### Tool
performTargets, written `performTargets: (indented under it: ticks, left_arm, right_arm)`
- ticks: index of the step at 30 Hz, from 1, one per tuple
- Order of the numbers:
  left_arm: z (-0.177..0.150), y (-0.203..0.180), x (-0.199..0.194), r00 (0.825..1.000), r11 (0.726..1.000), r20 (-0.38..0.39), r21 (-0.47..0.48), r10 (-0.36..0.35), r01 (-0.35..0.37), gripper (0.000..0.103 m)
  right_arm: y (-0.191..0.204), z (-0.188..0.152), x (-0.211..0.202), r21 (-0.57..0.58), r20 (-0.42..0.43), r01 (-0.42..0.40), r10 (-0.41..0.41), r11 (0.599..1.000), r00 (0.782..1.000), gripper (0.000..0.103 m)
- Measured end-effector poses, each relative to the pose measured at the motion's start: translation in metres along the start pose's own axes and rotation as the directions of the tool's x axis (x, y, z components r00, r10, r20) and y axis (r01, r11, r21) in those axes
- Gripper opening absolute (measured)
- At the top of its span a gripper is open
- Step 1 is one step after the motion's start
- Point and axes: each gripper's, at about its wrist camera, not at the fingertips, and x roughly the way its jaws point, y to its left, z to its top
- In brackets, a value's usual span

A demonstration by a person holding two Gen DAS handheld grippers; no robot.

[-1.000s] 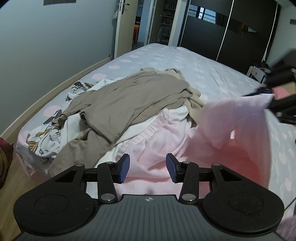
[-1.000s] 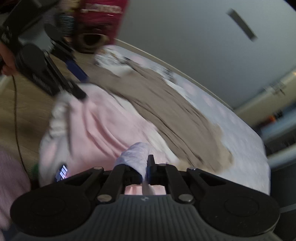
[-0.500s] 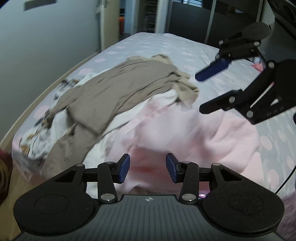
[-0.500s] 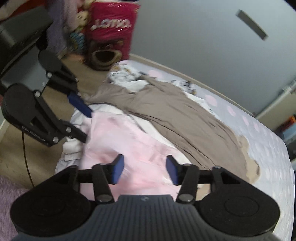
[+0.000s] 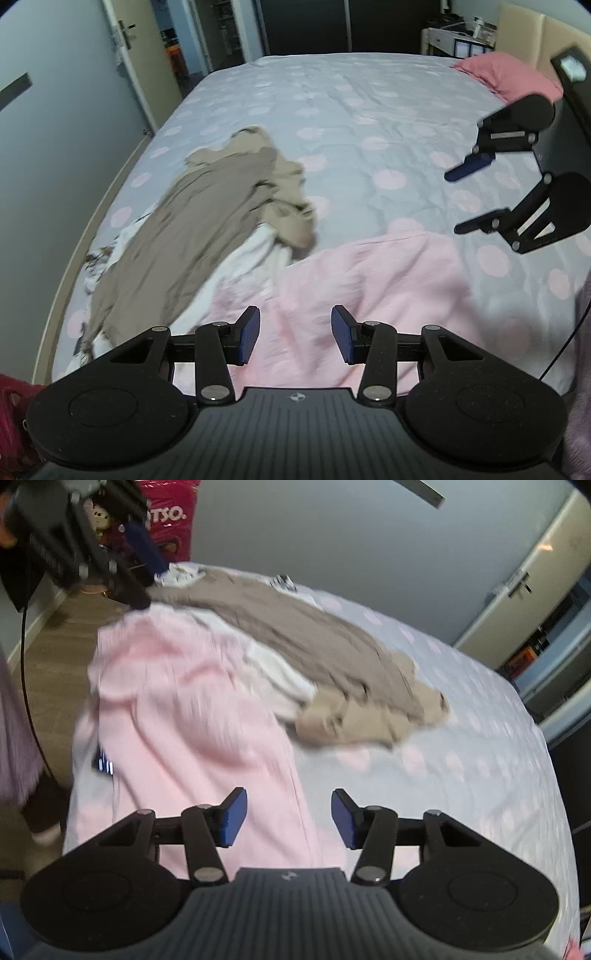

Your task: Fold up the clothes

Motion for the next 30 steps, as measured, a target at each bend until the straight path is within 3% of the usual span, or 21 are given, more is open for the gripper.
performTargets:
  ticks: [7, 10, 14, 18, 23, 27, 30]
  left_arm:
    - [-0.009, -0.101, 0.039, 0.996, 0.992, -0.032, 0.086, -0.088, 0.090, 0.037]
    - [-0.026, -0.137, 0.061, 0.993, 0.990, -0.064, 0.098, -0.097, 0.103, 0.037]
    - [-0.049, -0.178, 0.088, 0.991, 0.992, -0.106, 0.081, -0.085, 0.094, 0.043]
    - [-0.071, -0.216, 0.118, 0.988, 0.997, -0.156, 0.074, -0.018, 0.030, 0.046]
    - [-0.091, -0.235, 0.152, 0.975, 0.996, -0.211, 0.071, 0.074, -0.061, 0.045]
    - [-0.100, -0.229, 0.162, 0.977, 0.991, -0.191, 0.108, 0.099, -0.079, 0.044]
    - [-0.097, -0.219, 0.164, 0.978, 0.994, -0.192, 0.085, 0.079, -0.064, 0.021]
  right_arm:
    - [-0.007, -0.093, -0.002, 0.123, -0.055, 0.015, -0.009, 0.992, 0.998, 0.053]
    - [-0.007, -0.112, 0.002, 0.141, -0.065, 0.013, -0.003, 0.990, 0.998, 0.053]
    - [-0.008, -0.136, 0.007, 0.166, -0.078, 0.009, 0.004, 0.986, 0.997, 0.053]
    - [-0.008, -0.160, 0.012, 0.190, -0.091, 0.006, 0.011, 0.982, 0.996, 0.053]
    - [-0.013, -0.180, 0.017, 0.209, -0.093, -0.008, 0.028, 0.978, 0.995, 0.054]
    - [-0.017, -0.181, 0.019, 0.163, -0.089, -0.023, 0.038, 0.986, 0.995, 0.054]
    - [-0.014, -0.179, 0.023, 0.078, -0.084, -0.022, 0.028, 0.997, 0.996, 0.054]
